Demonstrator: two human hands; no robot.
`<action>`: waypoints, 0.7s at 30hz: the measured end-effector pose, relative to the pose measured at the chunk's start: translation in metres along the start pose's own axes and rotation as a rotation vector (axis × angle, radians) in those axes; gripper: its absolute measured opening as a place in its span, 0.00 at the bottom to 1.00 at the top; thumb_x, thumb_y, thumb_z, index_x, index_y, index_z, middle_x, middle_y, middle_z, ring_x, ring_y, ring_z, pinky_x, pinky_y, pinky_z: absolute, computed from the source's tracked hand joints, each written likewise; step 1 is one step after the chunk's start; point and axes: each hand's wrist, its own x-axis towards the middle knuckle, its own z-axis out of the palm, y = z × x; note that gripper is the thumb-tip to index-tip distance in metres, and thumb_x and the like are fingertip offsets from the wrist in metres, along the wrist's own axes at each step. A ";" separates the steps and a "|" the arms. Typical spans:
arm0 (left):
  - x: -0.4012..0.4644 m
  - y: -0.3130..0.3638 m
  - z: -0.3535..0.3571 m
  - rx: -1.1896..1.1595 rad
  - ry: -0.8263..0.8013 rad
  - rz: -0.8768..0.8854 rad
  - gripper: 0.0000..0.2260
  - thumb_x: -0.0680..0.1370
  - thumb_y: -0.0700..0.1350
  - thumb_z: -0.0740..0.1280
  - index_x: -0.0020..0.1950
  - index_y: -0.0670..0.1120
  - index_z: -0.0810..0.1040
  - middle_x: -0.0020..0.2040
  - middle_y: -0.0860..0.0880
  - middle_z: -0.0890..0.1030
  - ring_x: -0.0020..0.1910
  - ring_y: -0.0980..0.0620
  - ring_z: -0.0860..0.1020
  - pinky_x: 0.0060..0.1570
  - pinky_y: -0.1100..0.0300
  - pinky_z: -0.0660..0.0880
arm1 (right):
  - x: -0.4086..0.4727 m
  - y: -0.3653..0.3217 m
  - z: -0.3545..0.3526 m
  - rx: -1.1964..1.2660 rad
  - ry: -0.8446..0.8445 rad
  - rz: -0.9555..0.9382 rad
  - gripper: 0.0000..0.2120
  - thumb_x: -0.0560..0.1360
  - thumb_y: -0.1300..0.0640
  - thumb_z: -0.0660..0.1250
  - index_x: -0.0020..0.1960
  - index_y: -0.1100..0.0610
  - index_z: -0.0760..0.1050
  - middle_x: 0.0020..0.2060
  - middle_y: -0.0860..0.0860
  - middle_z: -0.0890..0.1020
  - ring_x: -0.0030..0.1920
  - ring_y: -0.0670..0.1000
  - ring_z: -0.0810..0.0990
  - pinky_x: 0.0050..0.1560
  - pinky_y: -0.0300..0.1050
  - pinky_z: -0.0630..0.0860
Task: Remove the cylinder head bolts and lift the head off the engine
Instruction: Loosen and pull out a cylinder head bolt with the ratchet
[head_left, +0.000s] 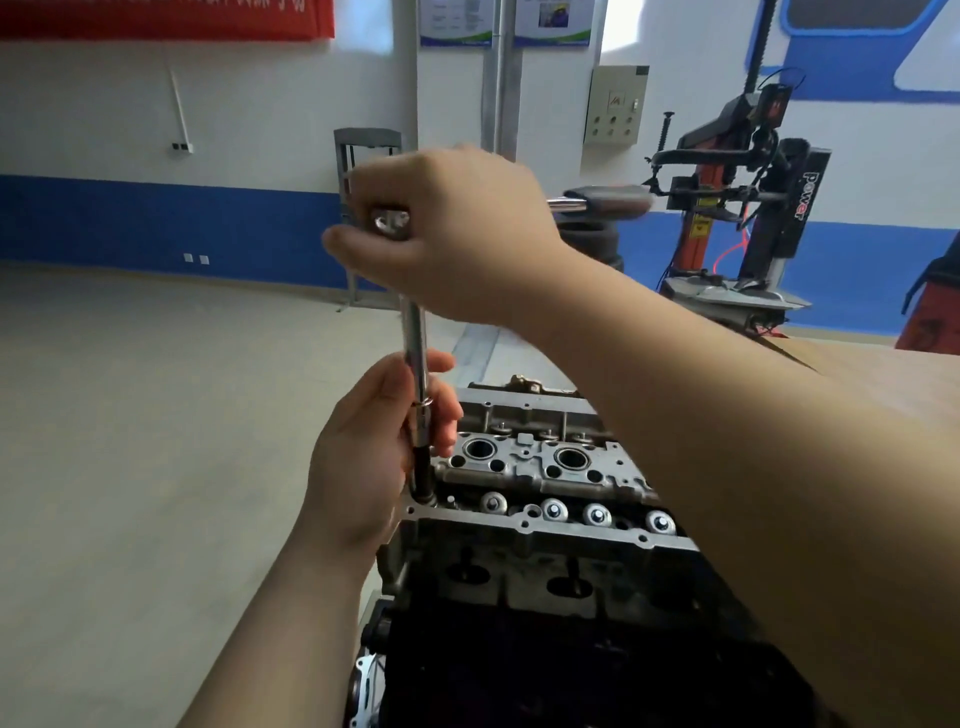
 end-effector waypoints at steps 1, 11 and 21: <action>-0.001 0.001 0.001 0.020 -0.007 -0.008 0.16 0.85 0.54 0.60 0.59 0.45 0.83 0.43 0.42 0.80 0.38 0.45 0.75 0.38 0.53 0.75 | -0.003 0.006 0.000 0.194 -0.003 0.043 0.14 0.80 0.43 0.66 0.43 0.53 0.77 0.34 0.49 0.79 0.41 0.54 0.78 0.41 0.54 0.77; 0.001 -0.001 0.002 0.167 0.074 0.038 0.13 0.85 0.54 0.59 0.50 0.54 0.81 0.44 0.46 0.82 0.40 0.47 0.80 0.43 0.54 0.80 | 0.010 -0.018 -0.011 -0.429 -0.078 0.046 0.16 0.76 0.51 0.64 0.34 0.52 0.61 0.31 0.48 0.67 0.29 0.52 0.65 0.31 0.43 0.56; -0.003 0.002 0.002 0.099 0.083 -0.078 0.15 0.86 0.51 0.60 0.51 0.54 0.86 0.44 0.47 0.83 0.40 0.49 0.79 0.42 0.56 0.77 | 0.009 -0.001 -0.007 -0.023 -0.200 0.151 0.10 0.79 0.47 0.64 0.44 0.52 0.76 0.38 0.50 0.77 0.41 0.56 0.78 0.38 0.51 0.76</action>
